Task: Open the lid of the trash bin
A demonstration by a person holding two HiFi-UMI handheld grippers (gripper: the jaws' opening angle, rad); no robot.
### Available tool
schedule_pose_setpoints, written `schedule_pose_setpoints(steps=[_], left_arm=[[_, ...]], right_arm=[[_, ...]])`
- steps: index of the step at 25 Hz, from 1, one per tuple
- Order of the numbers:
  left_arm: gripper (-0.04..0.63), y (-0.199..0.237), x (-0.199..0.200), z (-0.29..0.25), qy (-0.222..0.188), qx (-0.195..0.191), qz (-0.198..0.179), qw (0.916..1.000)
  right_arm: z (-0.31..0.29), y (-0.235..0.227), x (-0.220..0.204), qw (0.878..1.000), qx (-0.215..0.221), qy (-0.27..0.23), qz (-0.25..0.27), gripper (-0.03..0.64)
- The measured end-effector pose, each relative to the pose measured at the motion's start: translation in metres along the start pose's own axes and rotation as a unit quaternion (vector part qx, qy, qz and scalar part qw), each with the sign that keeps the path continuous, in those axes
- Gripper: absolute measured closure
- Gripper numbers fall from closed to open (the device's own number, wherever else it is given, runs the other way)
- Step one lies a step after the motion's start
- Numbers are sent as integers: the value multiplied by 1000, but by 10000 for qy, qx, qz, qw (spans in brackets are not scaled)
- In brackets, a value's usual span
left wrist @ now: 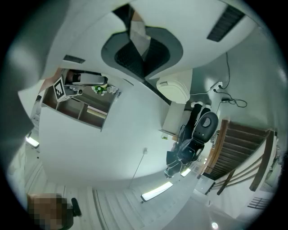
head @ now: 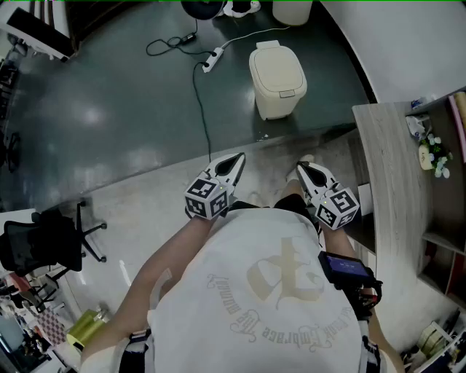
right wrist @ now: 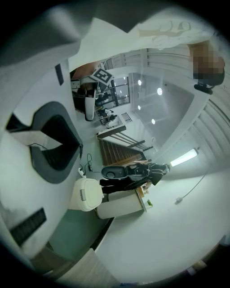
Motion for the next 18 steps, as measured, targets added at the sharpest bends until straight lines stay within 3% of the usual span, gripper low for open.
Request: schedule_pose_setpoints(steps=[18], left_arm=[[583,-10,-14,13,-15,-75,-41,10000]], right_arm=[[11,12,-7,9998,-211,9,50,614]])
Point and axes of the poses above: the fingertips, and each gripper's own axes: z backward along the fingers, y to its left, x out of its top, the point moved 6 cm from there along z, backward along the fingers, and after that the axes turned 12 degrees about z, right-handed, at the moved point
